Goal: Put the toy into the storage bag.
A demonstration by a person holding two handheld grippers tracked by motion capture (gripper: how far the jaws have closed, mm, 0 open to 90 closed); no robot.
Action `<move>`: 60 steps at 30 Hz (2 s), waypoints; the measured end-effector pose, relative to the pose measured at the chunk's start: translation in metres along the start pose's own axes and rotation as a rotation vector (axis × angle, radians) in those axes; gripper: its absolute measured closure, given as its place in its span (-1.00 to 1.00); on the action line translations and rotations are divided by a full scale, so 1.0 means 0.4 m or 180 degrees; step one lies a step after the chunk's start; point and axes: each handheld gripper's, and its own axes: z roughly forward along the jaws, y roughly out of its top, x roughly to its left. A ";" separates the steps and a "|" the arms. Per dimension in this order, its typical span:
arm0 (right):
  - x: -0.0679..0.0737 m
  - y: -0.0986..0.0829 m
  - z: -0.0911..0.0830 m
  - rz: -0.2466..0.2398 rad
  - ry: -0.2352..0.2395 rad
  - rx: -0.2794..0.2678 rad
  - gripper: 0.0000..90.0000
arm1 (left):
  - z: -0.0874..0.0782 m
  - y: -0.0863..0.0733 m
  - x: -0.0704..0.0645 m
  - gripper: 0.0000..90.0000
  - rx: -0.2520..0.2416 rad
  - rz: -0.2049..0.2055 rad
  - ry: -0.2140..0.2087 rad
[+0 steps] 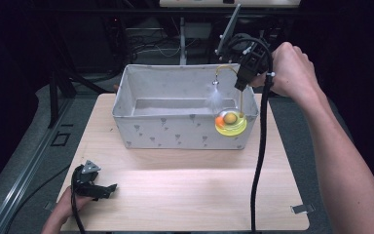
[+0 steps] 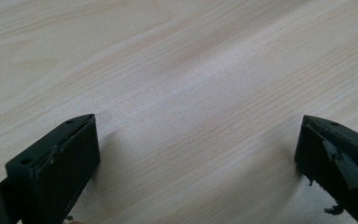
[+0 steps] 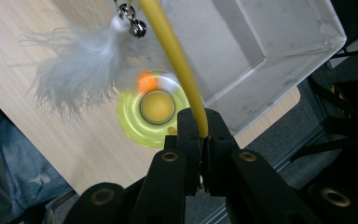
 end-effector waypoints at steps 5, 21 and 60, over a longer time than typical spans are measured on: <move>-0.019 0.006 -0.014 0.0072 -0.0045 -0.0032 0.95 | 0.000 0.000 0.000 -1.00 0.0000 0.0000 -0.0001; -0.073 0.020 -0.025 0.0302 -0.0148 -0.0156 0.95 | 0.000 0.000 0.000 -1.00 -0.0001 -0.0004 -0.0002; -0.230 0.033 0.108 0.0910 -0.0263 -0.0356 0.95 | 0.000 -0.001 0.000 -1.00 -0.0009 -0.0004 0.0000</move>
